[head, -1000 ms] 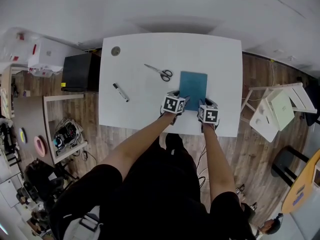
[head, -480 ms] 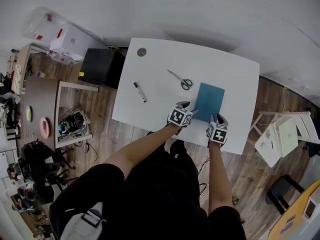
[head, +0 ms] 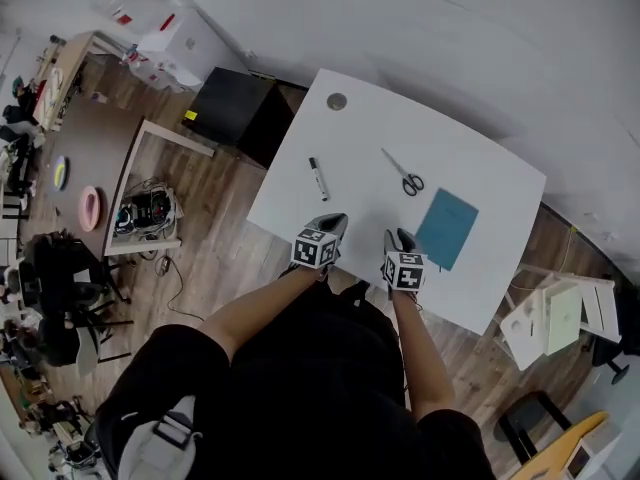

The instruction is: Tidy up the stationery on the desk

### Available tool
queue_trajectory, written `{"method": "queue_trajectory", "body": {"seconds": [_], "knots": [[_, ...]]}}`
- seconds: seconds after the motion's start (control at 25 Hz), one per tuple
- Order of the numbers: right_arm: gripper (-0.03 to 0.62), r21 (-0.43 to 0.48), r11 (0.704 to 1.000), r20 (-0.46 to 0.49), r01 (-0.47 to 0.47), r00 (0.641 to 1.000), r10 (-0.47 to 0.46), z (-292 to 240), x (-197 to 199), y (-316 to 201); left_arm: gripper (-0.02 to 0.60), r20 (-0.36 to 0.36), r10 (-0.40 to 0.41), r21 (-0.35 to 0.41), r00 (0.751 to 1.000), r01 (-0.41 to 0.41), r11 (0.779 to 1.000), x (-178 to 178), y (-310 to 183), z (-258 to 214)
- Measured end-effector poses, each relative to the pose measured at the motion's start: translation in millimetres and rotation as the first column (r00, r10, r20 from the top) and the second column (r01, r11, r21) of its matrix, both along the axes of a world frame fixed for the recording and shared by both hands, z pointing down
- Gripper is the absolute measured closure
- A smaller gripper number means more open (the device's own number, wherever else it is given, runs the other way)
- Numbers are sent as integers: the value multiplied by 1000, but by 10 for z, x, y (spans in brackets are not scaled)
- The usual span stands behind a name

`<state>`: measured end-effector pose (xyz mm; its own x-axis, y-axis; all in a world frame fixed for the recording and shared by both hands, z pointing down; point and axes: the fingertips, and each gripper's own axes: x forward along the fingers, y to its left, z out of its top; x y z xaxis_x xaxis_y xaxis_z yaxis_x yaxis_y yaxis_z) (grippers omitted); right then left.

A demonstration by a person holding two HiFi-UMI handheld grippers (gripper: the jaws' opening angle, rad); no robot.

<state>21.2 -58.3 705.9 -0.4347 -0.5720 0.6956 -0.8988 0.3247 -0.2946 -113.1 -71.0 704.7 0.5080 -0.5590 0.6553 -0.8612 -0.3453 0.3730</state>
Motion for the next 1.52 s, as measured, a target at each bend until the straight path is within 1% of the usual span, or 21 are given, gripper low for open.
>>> {"method": "queue_trajectory", "body": {"seconds": [0.08, 0.16, 0.24, 0.36, 0.44, 0.56, 0.68, 0.8, 1.0, 1.12, 1.24, 1.28, 1.4, 1.52], "knots": [[467, 6, 998, -5, 59, 998, -59, -47, -330, -124, 568, 25, -62, -6, 998, 62, 998, -327, -30, 46], [467, 4, 994, -13, 112, 994, -112, -63, -677, -256, 568, 33, -112, -21, 993, 113, 993, -620, -86, 95], [467, 2, 987, -24, 158, 987, -158, -67, -1035, -402, 568, 40, -131, -30, 991, 132, 991, -867, -170, 123], [467, -12, 973, -56, 230, 972, -230, -35, -1541, -610, 568, 51, -114, -35, 992, 116, 993, -1132, -308, 155], [467, -34, 964, -81, 264, 961, -266, 33, -1828, -734, 568, 47, -93, -44, 995, 95, 995, -1271, -388, 188], [467, -74, 956, -111, 285, 950, -292, 171, -2167, -921, 568, 21, -54, -66, 998, 55, 996, -1460, -471, 256], [467, -134, 946, -124, 294, 943, -310, 356, -2414, -1071, 568, 8, -7, -90, 1000, 8, 996, -1614, -533, 356], [465, -185, 938, -165, 294, 931, -325, 514, -2546, -1187, 568, -10, 37, -85, 999, -37, 996, -1687, -638, 409], [467, -264, 919, -267, 293, 894, -361, 740, -2588, -1206, 568, -36, 102, -85, 994, -104, 991, -1751, -688, 395], [467, -298, 916, -296, 269, 886, -356, 824, -2559, -1187, 568, -84, 129, -58, 988, -134, 989, -1735, -715, 314], [474, -300, 924, -307, 238, 893, -330, 830, -2557, -1191, 568, -108, 138, -47, 985, -144, 988, -1784, -736, 303], [513, -299, 927, -305, 228, 897, -319, 822, -2561, -1188, 568, -115, 136, -43, 984, -141, 989, -1803, -747, 313], [514, -285, 942, -280, 176, 925, -257, 793, -2578, -1158, 568, -126, 138, -47, 982, -145, 988, -1857, -740, 357], [514, -249, 961, -237, 123, 954, -183, 680, -2584, -1088, 568, -134, 156, -64, 979, -166, 984, -1843, -666, 367]]}}
